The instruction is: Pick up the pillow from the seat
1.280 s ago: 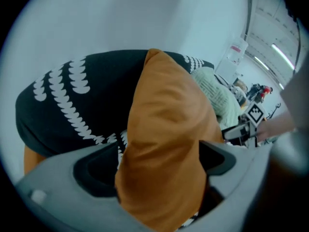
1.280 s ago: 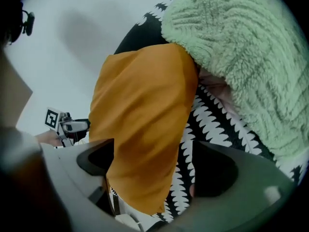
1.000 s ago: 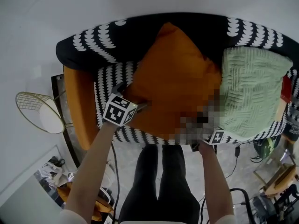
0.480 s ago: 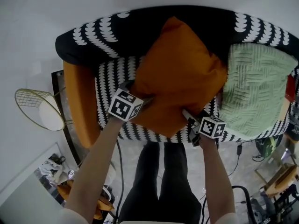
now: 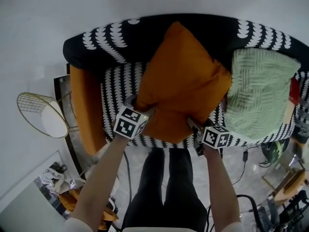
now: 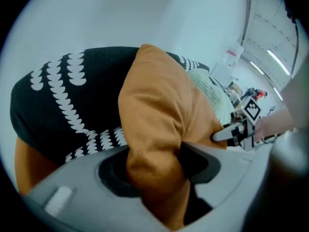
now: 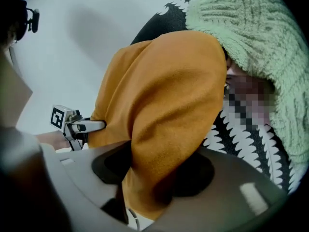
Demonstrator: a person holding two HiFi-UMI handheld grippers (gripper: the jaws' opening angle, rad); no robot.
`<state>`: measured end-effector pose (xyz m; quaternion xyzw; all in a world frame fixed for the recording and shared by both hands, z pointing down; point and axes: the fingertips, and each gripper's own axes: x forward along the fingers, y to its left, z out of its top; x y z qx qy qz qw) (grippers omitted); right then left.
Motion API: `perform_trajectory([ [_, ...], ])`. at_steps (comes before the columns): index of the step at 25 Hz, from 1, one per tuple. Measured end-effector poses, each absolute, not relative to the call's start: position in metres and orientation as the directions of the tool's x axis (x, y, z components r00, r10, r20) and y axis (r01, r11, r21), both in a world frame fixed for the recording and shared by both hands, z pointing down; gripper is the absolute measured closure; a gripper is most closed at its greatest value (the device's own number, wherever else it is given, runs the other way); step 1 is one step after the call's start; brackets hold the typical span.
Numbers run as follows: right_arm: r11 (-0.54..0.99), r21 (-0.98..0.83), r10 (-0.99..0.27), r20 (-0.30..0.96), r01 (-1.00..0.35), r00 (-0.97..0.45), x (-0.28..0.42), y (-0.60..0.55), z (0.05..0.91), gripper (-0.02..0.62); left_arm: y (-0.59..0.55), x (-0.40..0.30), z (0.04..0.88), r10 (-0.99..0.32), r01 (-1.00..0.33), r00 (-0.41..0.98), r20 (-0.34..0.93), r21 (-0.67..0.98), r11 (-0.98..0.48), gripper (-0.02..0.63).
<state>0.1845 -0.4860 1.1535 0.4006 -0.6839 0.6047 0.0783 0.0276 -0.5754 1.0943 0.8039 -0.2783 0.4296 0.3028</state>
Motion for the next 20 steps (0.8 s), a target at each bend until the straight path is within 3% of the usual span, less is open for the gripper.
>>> perform_trajectory([
  [11,0.034,-0.744,-0.438,0.59,-0.668,-0.679,0.156,-0.463,1.067,0.353,-0.537,-0.01,1.009,-0.246,-0.749,0.498,0.832,0.269,-0.606,0.368],
  [20,0.103,-0.707,-0.461,0.589,-0.699,-0.664,0.135,-0.461,0.947,0.353,-0.522,-0.035,0.888,-0.325,-0.752,0.534,0.781,0.263,-0.604,0.37],
])
